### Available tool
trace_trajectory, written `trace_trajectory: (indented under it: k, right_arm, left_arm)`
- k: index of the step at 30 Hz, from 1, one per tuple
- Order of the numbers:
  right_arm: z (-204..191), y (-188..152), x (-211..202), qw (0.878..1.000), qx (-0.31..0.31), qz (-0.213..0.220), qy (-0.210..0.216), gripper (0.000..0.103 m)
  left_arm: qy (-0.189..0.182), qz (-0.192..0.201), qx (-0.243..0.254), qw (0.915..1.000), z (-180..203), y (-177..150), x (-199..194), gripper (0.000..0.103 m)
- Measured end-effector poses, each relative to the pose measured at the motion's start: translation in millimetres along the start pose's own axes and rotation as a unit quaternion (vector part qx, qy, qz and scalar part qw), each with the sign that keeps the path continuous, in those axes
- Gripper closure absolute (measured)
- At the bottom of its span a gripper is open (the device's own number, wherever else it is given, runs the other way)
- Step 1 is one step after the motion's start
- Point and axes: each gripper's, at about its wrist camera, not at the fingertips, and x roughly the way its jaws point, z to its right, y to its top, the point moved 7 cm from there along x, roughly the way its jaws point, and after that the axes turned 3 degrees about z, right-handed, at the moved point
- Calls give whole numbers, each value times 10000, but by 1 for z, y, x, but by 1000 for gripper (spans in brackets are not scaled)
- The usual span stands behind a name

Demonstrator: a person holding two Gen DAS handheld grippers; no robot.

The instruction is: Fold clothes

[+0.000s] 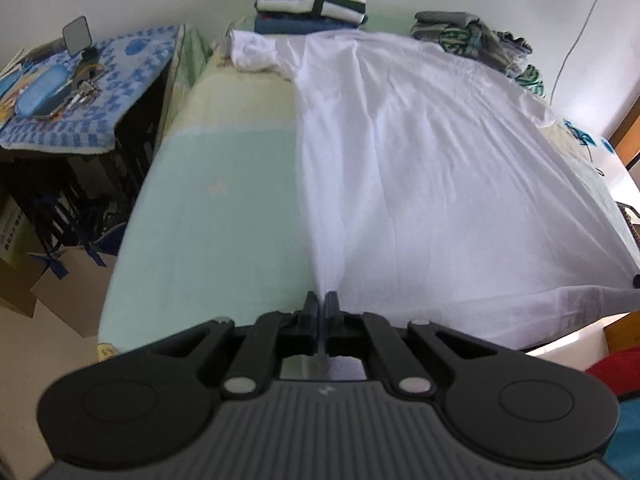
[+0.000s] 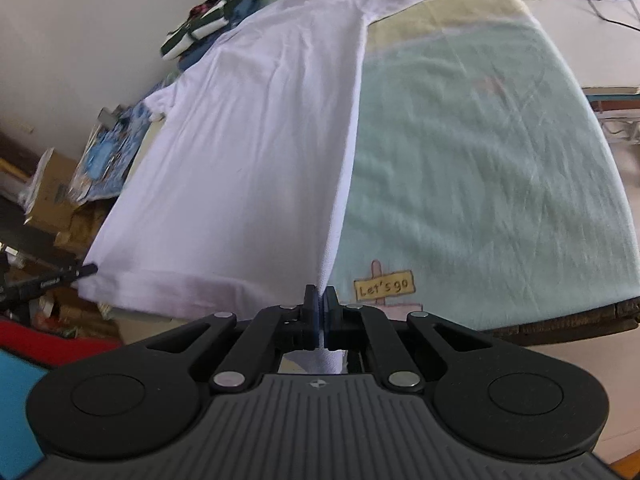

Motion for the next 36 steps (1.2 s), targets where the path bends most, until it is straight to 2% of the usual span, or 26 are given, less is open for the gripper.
trace_trajectory:
  k: [9, 12, 14, 17, 18, 20, 22, 23, 25, 28, 29, 31, 35, 36]
  right_arm:
    - [10, -8, -8, 9974, -81, -617, 371, 101]
    - [20, -11, 7, 9977, -77, -659, 166, 101]
    - [25, -15, 20, 9972, -193, -721, -37, 101]
    - [28, -19, 29, 9970, -146, -751, -124, 100]
    - [29, -19, 28, 9966, -121, -798, -165, 98]
    - [33, -17, 26, 9955, -79, -910, -261, 82]
    - [35, -10, 18, 9940, -170, -966, -492, 76]
    - [33, -3, 11, 9937, -263, -937, -551, 77]
    - [28, 12, -4, 9937, -534, -740, -655, 77]
    - [10, 42, -19, 9959, -786, -330, -319, 77]
    - [0, 52, -17, 9958, -877, -164, -208, 74]
    - [-17, 71, 0, 9926, -1168, 100, -307, 67]
    - [-39, 101, 54, 9867, -1538, 317, -430, 67]
    - [-44, 111, 69, 9853, -1589, 393, -487, 67]
  left_arm:
    - [150, -196, -68, 9997, -5, -20, 6, 103]
    - [219, -295, -34, 9993, -5, -28, 11, 103]
    - [310, -452, 134, 9984, -3, -38, 24, 103]
    - [399, -579, 344, 9969, -6, -45, 28, 103]
    - [422, -605, 408, 9964, -8, -45, 28, 102]
    - [473, -686, 570, 9949, -14, -44, 23, 99]
    - [658, -798, 799, 9914, -27, -43, 15, 98]
    - [778, -839, 878, 9895, -36, -40, 11, 98]
    - [1045, -852, 952, 9863, -55, -29, 3, 96]
    - [1211, -423, 770, 9887, -67, 11, 0, 97]
    - [1145, -230, 762, 9902, -62, 27, 4, 96]
    - [996, 103, 917, 9907, -44, 59, 19, 93]
    - [638, 581, 1409, 9863, 7, 109, 64, 92]
    - [559, 629, 1494, 9852, 21, 120, 79, 89]
